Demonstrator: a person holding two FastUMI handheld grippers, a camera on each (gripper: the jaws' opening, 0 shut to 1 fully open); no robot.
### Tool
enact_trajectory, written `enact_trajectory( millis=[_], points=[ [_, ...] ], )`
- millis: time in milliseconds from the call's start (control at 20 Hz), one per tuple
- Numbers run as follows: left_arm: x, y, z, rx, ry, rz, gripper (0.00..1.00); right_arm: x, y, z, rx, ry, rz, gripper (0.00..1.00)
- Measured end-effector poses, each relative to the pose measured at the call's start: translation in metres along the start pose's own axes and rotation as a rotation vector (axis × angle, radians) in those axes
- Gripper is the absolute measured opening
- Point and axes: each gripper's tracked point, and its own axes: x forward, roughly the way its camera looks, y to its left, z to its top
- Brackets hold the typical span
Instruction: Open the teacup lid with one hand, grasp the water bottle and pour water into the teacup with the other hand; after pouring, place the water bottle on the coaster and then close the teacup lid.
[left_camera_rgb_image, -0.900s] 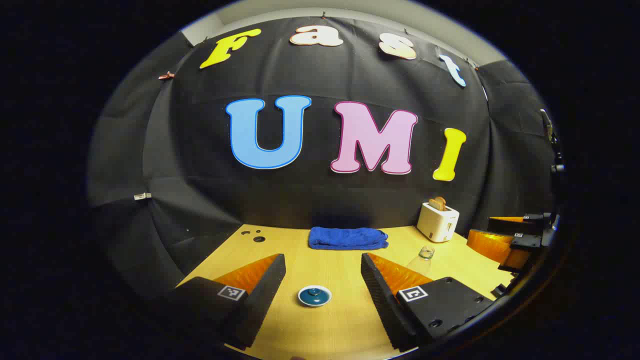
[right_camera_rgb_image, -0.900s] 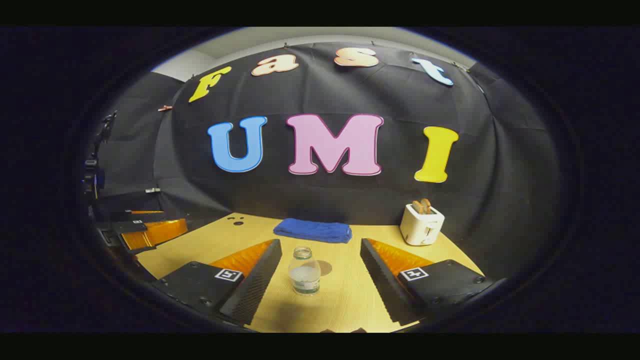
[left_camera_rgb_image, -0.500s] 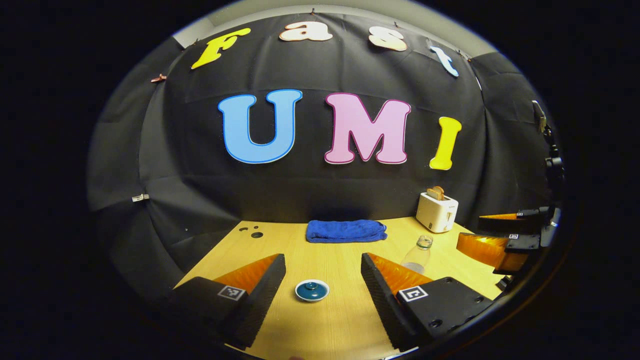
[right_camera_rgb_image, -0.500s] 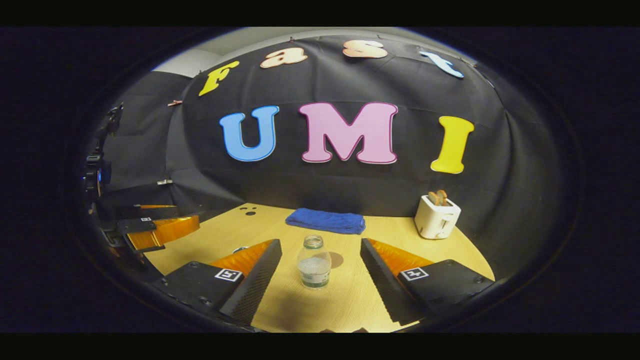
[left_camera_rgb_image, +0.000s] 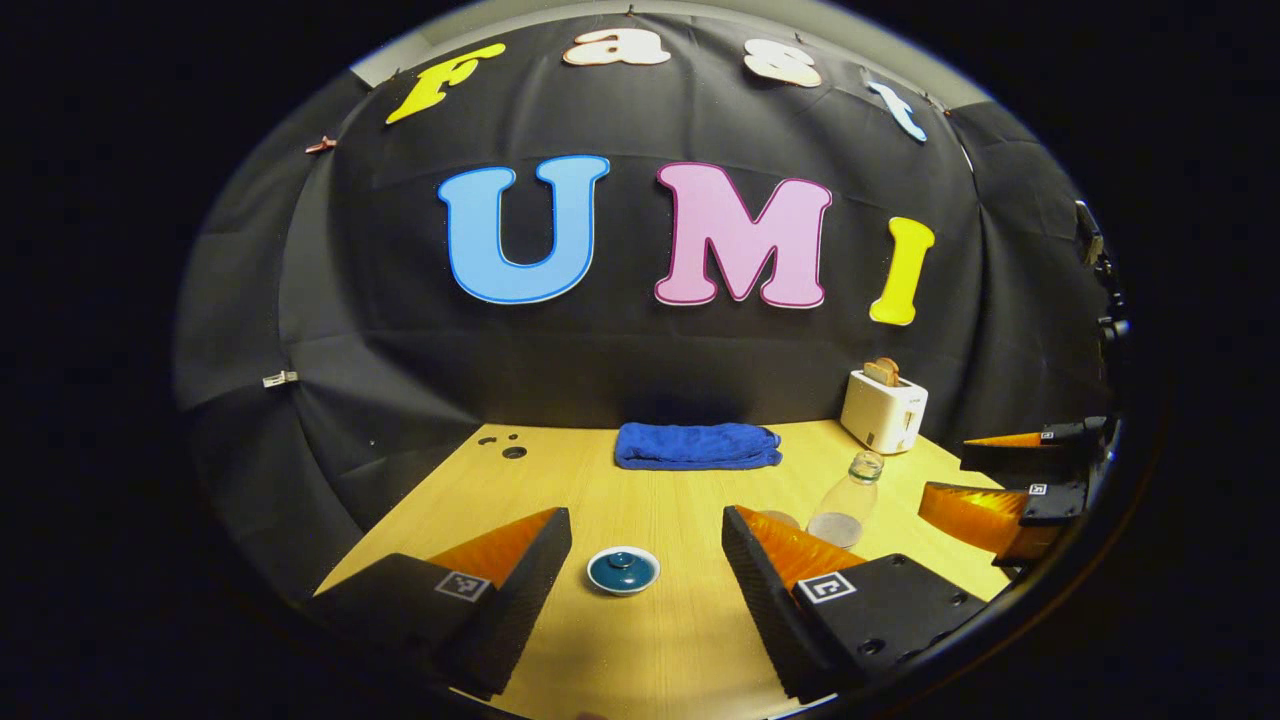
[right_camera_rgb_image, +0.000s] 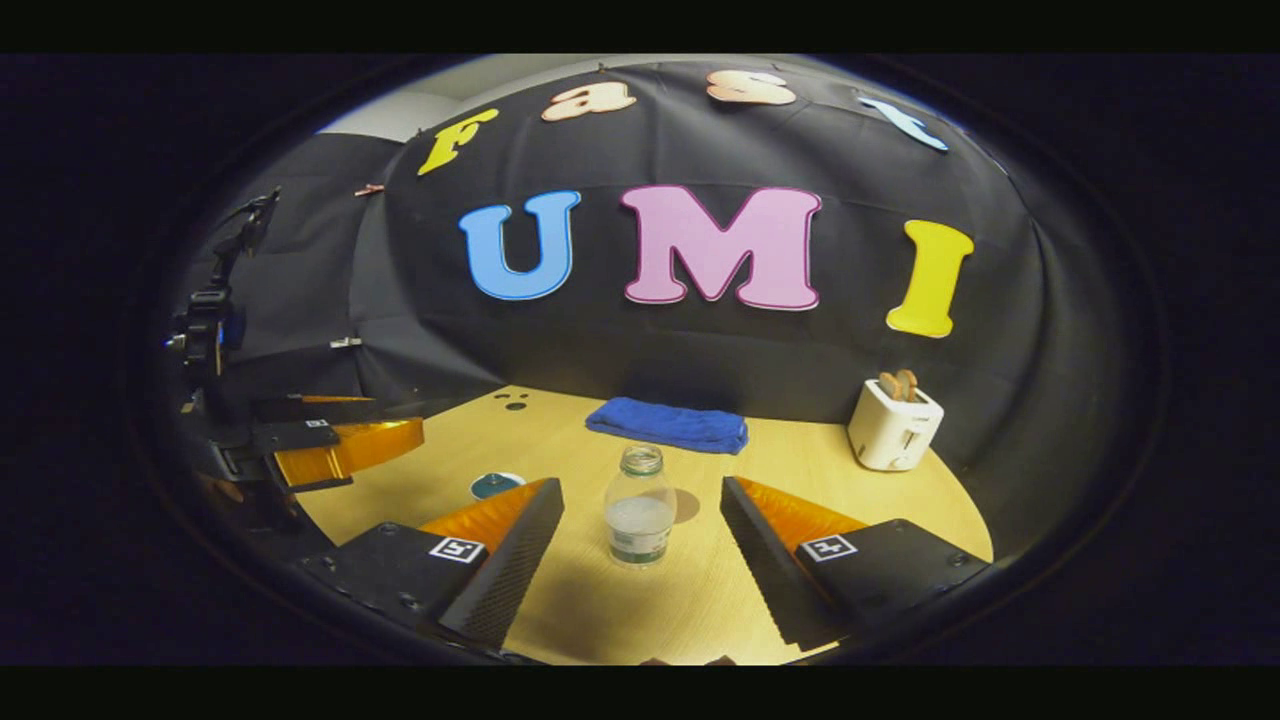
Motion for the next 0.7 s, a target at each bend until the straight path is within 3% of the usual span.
enact_trajectory(
  millis=[250, 700],
  points=[
    [0.026, 0.011, -0.025, -0.026, 0.047, 0.034, 0.95, 0.012, -0.003, -0.013, 0.006, 0.012, 0.019, 0.96],
    [0.088, 0.016, -0.079, 0.035, 0.054, 0.049, 0.93, 0.039, -0.009, -0.062, 0.002, 0.054, 0.023, 0.98]
  ],
)
